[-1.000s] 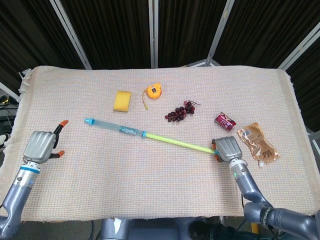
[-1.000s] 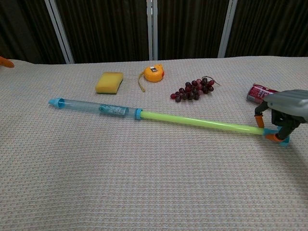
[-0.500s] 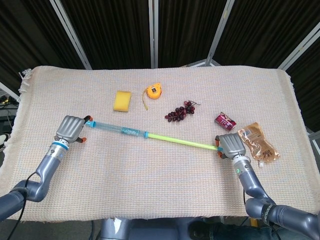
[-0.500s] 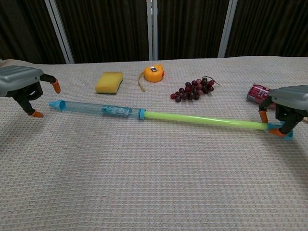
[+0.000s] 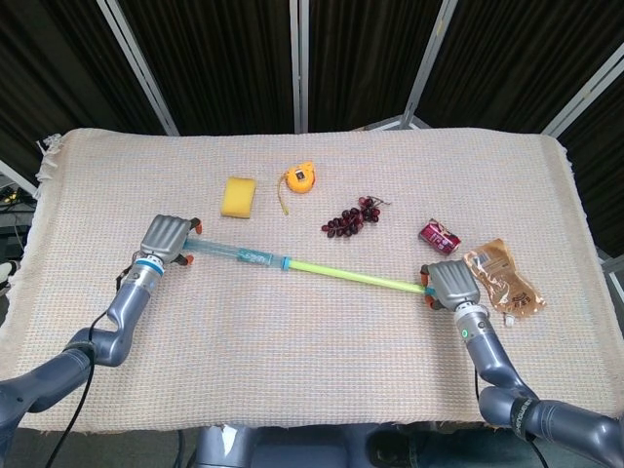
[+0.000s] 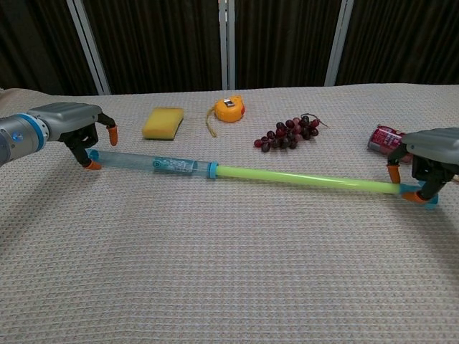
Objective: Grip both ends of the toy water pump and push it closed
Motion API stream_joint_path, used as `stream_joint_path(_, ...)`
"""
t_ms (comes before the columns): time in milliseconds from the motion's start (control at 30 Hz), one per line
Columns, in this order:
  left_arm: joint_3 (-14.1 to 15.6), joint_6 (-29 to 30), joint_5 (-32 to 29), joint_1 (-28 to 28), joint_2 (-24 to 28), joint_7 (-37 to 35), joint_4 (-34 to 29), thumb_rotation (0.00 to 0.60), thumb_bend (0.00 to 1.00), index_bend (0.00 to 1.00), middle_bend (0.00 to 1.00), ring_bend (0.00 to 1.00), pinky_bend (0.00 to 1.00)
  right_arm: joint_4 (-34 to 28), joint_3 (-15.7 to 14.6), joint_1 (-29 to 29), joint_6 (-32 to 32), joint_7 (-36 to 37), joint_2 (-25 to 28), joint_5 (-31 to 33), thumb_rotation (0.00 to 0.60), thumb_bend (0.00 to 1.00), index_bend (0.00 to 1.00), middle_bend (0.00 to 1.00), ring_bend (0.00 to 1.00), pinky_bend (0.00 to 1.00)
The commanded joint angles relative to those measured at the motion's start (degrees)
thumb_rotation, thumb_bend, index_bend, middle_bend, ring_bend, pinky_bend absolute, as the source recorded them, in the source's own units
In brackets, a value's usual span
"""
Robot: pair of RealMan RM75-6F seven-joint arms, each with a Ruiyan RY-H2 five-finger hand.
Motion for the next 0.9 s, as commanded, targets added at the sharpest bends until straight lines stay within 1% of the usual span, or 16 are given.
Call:
stream_joint_path(33,-0.4,-0.6,-0.6,-1.0,-0.7,0.1,0.3,0.600,0.22,0.41,0.89,0.85,1.00,0.0,0.1,0.0,0.2,0.0,0.2,0.0,0.600,0.40,0.65,1.00,1.00,1.00)
stream_joint_path(367,0.2,-2.2,-2.5,-2.0,-2.4,1.2,1.3,0.600,0.25,0.45,0.89,0.85,1.00,-0.6,0.3,-0.3,0.5,0.6,1.2,0.1,0.600,0.40,0.65,1.00,1.00,1.00)
stream_joint_path(667,0.5,-3.1,-3.7,-2.5,-3.3,1.4,2.4,0.600,0.32,0.47,0.89,0.85,1.00,-0.9,0.3,-0.5,0.7,1.0,1.7,-0.1,0.600,0.40,0.65,1.00,1.00,1.00)
stream_joint_path(900,0.4,-1.9,-3.6,-2.6,-3.6,0.6,2.5,0.600,0.43,0.70,0.89,0.85,1.00,-1.2,0.4,-0.6,0.9,1.0,2.3,-0.1,0.600,0.40,0.65,1.00,1.00,1.00)
